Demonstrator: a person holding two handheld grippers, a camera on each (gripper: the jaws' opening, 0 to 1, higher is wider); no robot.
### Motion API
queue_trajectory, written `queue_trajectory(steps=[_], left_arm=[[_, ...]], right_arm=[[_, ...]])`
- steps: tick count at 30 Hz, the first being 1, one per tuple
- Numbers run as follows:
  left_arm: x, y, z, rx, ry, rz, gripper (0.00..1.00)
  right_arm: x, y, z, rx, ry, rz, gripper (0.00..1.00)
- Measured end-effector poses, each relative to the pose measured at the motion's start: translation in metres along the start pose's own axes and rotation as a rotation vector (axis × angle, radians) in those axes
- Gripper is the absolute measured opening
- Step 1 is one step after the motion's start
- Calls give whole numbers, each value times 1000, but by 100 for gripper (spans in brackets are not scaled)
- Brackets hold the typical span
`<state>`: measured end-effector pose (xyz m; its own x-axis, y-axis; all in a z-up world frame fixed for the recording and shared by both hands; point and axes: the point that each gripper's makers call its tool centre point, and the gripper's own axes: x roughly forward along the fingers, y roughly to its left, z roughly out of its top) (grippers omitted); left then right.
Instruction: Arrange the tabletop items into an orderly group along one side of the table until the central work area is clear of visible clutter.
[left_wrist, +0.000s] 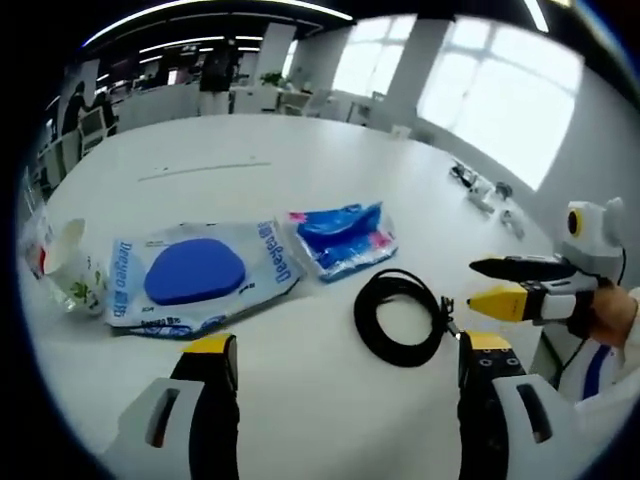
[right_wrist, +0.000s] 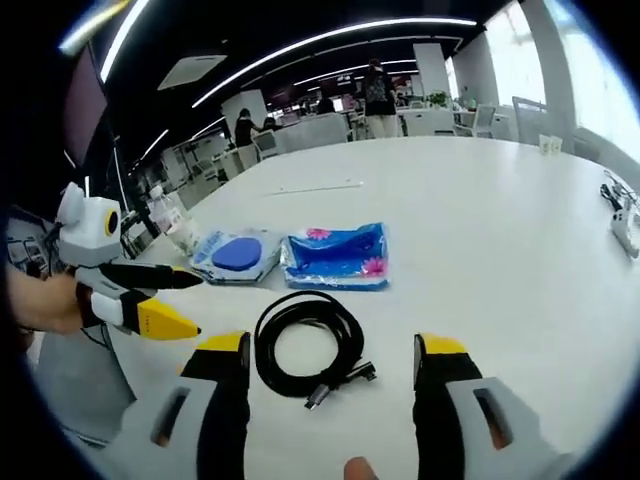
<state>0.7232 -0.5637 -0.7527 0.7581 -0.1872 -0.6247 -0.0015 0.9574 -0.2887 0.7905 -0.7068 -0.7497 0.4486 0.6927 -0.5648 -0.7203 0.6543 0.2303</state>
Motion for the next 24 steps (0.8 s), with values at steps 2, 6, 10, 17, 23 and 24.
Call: queue_trajectory(steps=[2, 6, 10, 17, 23, 24], left_arm=[[-6, 5, -4, 4, 6, 3, 88], [-21, 17, -9, -4, 7, 8, 87], [-33, 25, -11, 3, -1, 15, 86], [-62, 40, -21, 16, -16, 23, 86], [-89, 61, -28, 15, -29, 46, 87], [-94, 65, -29, 17, -31, 51, 87]], right_arm=[[-2, 3, -3, 13, 3, -7, 64], [-11, 12, -6, 24, -6, -22, 65], [-15, 23, -11, 25, -3, -22, 66], [-27, 42, -18, 42, -13, -42, 69], [-35, 53, -26, 68, -22, -66, 70], [-36, 54, -26, 70, -21, -67, 70]])
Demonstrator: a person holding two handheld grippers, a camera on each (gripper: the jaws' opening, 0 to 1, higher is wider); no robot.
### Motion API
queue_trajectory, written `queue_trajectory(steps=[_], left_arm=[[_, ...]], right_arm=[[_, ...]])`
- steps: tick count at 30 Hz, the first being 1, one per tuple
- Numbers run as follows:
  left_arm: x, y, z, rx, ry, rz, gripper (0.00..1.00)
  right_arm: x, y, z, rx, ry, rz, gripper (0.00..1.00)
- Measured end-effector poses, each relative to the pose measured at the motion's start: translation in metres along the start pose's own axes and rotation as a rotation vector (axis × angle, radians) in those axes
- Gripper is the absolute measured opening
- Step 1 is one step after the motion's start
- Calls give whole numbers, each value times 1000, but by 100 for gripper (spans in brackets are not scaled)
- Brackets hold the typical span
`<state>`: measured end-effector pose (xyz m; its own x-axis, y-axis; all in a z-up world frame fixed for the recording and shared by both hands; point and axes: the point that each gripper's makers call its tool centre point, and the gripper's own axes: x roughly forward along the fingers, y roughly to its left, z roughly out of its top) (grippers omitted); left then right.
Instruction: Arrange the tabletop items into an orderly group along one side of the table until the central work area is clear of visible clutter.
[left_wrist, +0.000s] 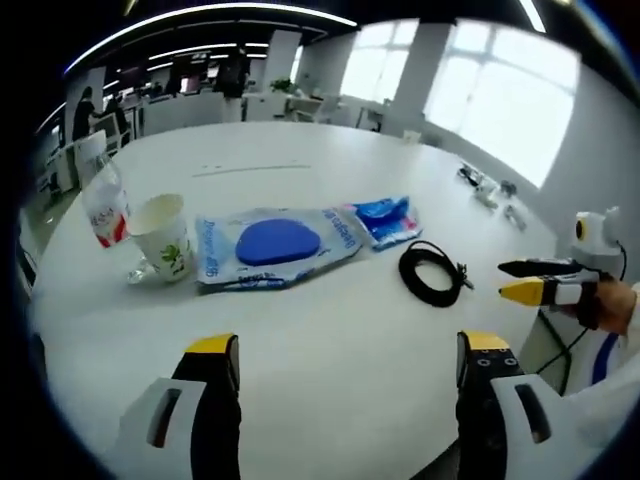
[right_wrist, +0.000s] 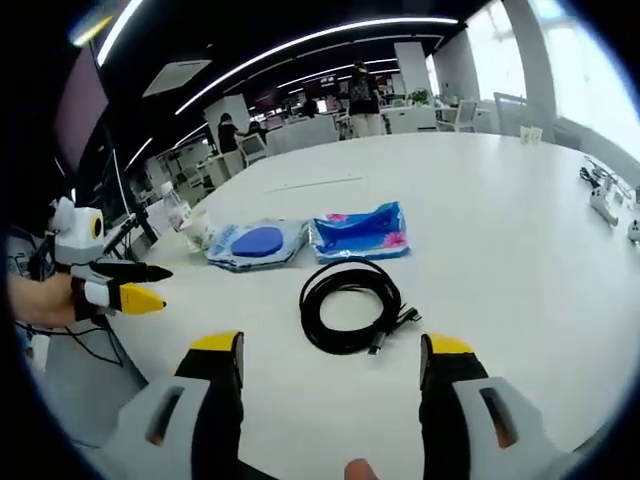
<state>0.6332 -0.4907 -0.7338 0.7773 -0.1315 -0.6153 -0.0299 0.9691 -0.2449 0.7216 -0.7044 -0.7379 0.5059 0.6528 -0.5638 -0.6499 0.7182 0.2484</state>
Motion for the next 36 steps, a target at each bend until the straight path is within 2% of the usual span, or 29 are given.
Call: queue_trajectory(steps=[6, 13, 22, 29, 32, 36], left_arm=[[-26, 30, -4, -29, -25, 45, 87], [-60, 55, -15, -42, -51, 80, 88], [-98, 84, -30, -57, -56, 123, 87], [-116, 90, -35, -77, -83, 103, 89], [-122, 91, -38, -85, -91, 95, 89], [-126, 88, -36, -128, -119, 59, 91]], right_arm=[[-4, 6, -4, 0, -6, -12, 71], [-8, 22, -13, -35, 5, -12, 71], [-14, 32, -26, -26, 6, -24, 71], [-23, 38, -27, -7, -14, -44, 72], [-27, 44, -33, -2, -12, -54, 72], [-26, 46, -32, 36, -20, -56, 72]])
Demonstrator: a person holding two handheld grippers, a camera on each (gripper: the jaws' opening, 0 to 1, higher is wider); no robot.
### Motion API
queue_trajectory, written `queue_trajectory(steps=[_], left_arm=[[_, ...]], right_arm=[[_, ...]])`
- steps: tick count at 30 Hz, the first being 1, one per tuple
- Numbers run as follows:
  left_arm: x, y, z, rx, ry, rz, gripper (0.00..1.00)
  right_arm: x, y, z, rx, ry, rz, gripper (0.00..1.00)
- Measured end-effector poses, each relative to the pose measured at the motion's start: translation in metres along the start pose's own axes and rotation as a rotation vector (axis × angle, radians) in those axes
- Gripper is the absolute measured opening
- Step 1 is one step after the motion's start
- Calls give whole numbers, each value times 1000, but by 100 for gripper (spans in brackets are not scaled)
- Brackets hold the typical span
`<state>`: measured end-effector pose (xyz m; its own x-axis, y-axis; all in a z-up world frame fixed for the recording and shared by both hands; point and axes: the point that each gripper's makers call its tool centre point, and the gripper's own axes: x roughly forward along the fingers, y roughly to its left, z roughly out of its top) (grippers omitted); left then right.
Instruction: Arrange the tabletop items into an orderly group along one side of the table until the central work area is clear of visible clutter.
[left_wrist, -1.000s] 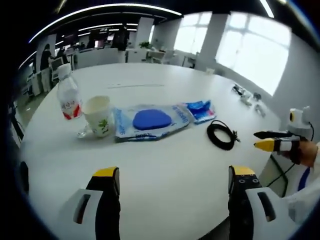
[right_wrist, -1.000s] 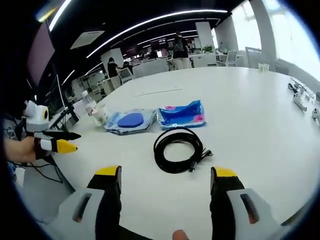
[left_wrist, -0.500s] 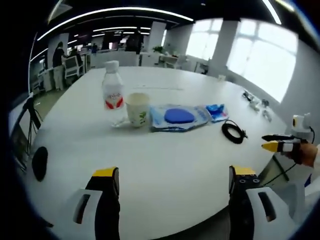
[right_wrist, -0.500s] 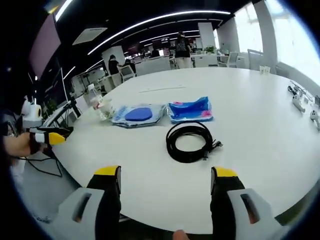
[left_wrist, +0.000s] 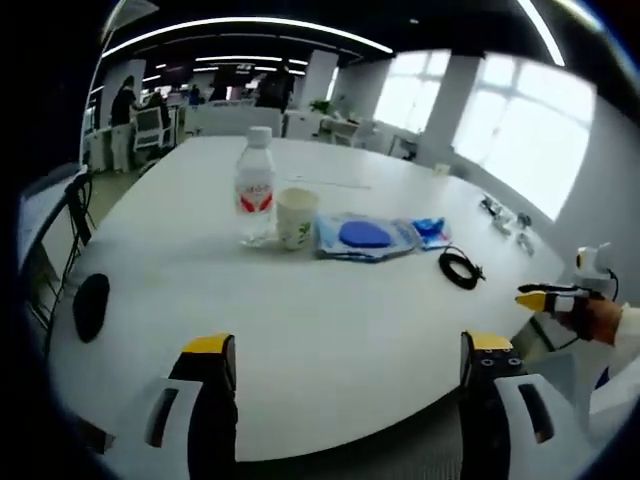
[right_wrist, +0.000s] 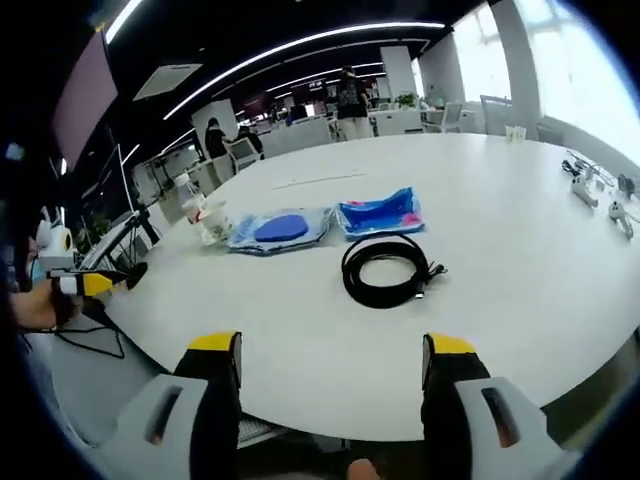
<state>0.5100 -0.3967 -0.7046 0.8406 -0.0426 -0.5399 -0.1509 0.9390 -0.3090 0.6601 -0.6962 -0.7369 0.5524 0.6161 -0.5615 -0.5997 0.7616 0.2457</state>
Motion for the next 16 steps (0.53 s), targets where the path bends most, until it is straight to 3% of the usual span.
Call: queue_trajectory(steps=[9, 16], left_arm=[[-4, 2, -1, -11, -24, -23, 91], [-8, 4, 0, -35, -50, -23, 91]], right_arm=[[0, 10, 11, -7, 0, -15, 71], [7, 19, 0, -9, 44, -2, 71]])
